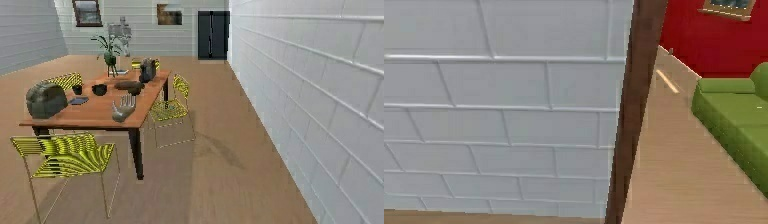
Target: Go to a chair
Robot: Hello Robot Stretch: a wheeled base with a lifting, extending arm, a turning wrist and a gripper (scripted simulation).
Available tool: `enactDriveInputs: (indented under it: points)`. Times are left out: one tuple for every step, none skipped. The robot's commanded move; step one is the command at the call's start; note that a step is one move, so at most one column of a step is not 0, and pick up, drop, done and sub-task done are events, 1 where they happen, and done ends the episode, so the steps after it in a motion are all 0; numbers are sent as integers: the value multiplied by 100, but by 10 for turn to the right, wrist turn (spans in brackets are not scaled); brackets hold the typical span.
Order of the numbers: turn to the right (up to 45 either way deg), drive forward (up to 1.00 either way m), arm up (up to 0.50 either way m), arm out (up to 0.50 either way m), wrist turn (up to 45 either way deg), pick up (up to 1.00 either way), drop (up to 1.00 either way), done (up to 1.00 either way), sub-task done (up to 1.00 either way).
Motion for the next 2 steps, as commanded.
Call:
enactDriveInputs:
  points:
    - [60,0,0,0,0,0,0,0,0]
    - [0,80,0,0,0,0,0,0,0]
